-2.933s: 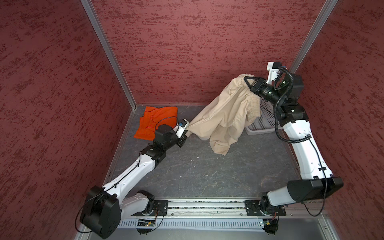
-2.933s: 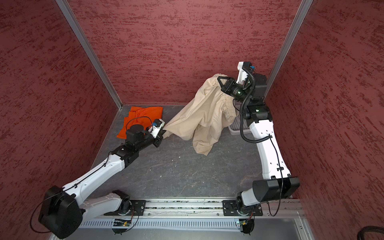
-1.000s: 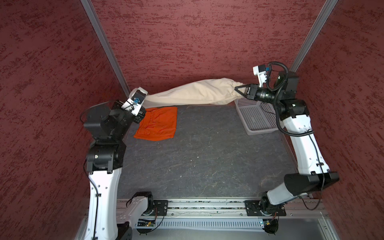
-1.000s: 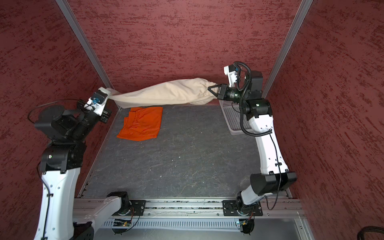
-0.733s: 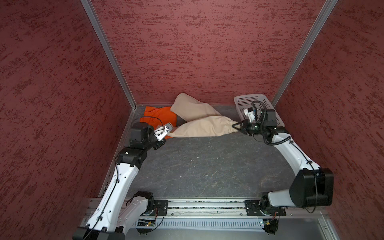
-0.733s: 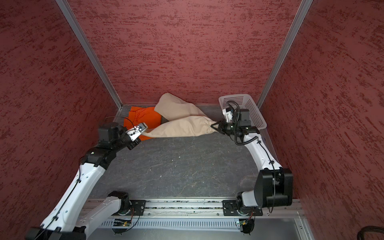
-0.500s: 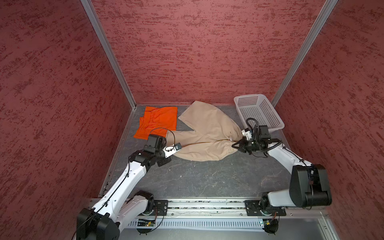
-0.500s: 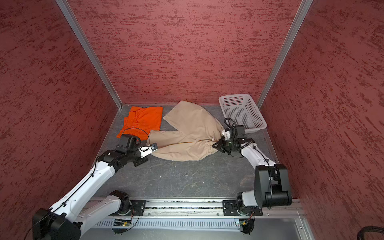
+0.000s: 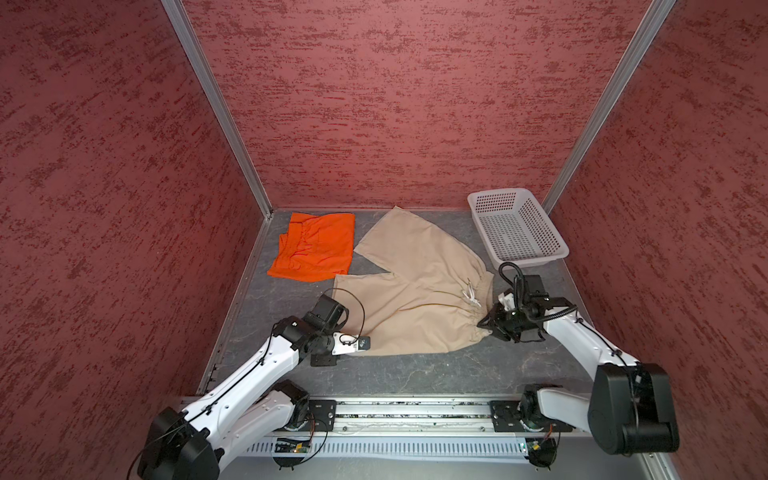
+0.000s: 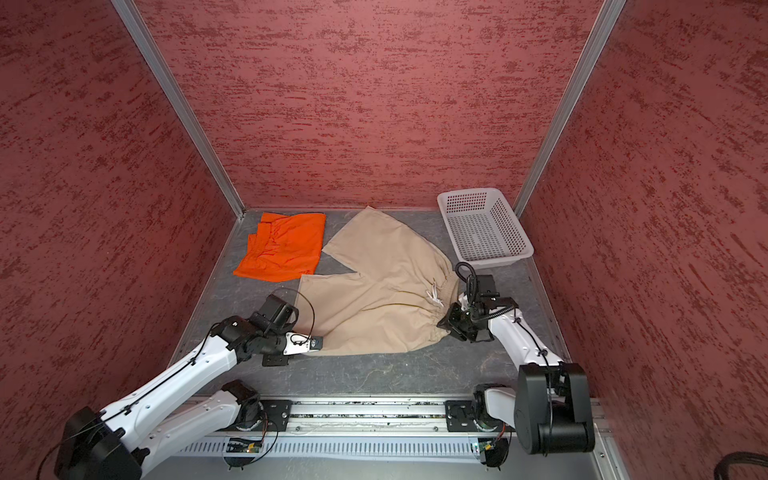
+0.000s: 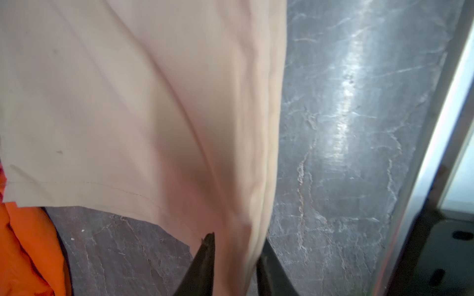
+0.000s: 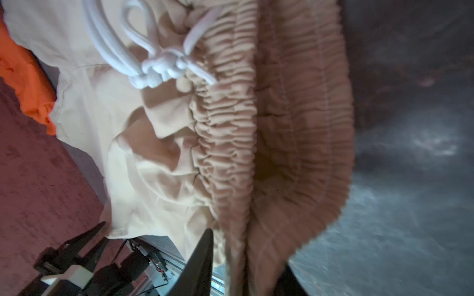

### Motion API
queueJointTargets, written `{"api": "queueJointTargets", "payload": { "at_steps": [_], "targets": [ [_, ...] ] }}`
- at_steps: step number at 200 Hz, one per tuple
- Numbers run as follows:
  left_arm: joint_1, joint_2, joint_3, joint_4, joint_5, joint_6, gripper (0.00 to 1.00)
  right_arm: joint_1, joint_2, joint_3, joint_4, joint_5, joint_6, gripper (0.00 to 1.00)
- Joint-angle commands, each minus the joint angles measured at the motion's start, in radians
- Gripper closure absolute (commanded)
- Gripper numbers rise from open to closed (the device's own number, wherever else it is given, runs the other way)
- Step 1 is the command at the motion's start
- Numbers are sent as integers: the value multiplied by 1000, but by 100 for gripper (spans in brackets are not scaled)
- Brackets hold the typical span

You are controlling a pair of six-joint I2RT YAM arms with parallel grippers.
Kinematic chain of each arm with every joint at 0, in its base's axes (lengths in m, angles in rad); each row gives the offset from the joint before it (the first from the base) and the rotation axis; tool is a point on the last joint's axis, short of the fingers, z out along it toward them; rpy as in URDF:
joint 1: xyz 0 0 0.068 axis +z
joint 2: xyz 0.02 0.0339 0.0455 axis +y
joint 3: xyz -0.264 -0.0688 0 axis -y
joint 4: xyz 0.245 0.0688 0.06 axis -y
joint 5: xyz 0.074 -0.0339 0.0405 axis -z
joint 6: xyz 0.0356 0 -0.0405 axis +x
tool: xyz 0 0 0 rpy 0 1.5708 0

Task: Fold and stack the shorts

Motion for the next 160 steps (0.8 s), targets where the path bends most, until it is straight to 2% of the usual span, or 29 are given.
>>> {"api": "queueJointTargets", "payload": {
  "at_steps": [1,18,32,46,69,109,133,160],
  "targets": [
    [-11,-16,46,-116,31,-9,46,-5,-54,51,-111,75,22,55],
    [-15,-10,107,-142,68,-58,35,-5,-94,112,-200,131,23,47],
    [-15,-10,159,-107,117,-134,34,-5,-123,126,-237,148,31,45],
    [-14,12,207,-25,186,-281,34,-5,-156,113,-209,111,42,45],
    [-25,108,279,139,274,-525,37,-5,-185,61,-162,85,74,45],
    [-67,306,313,446,292,-885,50,-5,-133,-39,-87,136,89,46],
    [-105,418,296,568,266,-971,53,-5,-103,-63,2,134,107,51],
    [-112,516,313,621,245,-1052,56,-5,-88,-65,63,120,111,55]
  ]
}}
